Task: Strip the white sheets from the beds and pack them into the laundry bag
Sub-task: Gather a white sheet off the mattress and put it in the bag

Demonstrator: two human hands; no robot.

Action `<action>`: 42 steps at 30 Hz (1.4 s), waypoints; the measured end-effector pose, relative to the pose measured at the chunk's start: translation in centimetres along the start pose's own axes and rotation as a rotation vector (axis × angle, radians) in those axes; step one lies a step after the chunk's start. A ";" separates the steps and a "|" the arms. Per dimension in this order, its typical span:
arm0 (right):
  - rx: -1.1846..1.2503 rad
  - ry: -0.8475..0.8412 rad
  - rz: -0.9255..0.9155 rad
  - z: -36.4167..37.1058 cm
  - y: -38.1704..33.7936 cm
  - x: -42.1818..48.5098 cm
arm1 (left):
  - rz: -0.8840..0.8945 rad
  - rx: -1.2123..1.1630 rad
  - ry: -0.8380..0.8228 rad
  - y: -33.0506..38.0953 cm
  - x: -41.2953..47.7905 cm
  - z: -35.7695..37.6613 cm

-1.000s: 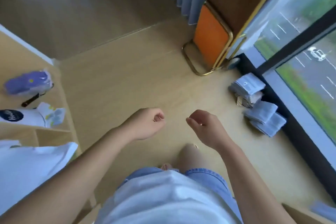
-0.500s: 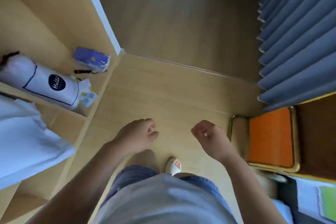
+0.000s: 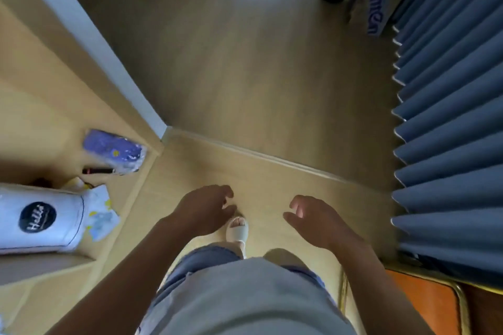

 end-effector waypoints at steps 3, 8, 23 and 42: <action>0.018 0.007 0.047 -5.1 -0.7 5.6 | 0.058 0.051 -0.029 1.5 7.6 -6.4; 0.100 -0.003 0.136 -13.1 -2.0 15.2 | 0.041 -0.002 -0.096 2.7 19.2 -13.0; -0.091 -0.111 0.006 -42.0 -10.6 53.4 | -0.276 -0.316 -0.082 -3.7 51.2 -37.4; 0.106 0.047 0.041 -75.8 -28.0 99.1 | -0.120 -0.150 -0.168 -10.8 100.4 -78.2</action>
Point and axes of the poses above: each hand's wrist, its own x-axis towards the middle knuckle, its own z-axis out of the palm, y = z × x, the point moved 4 cm from there along x, towards the middle knuckle, and after that the axes turned 1 degree about x, right-handed, at the moved point
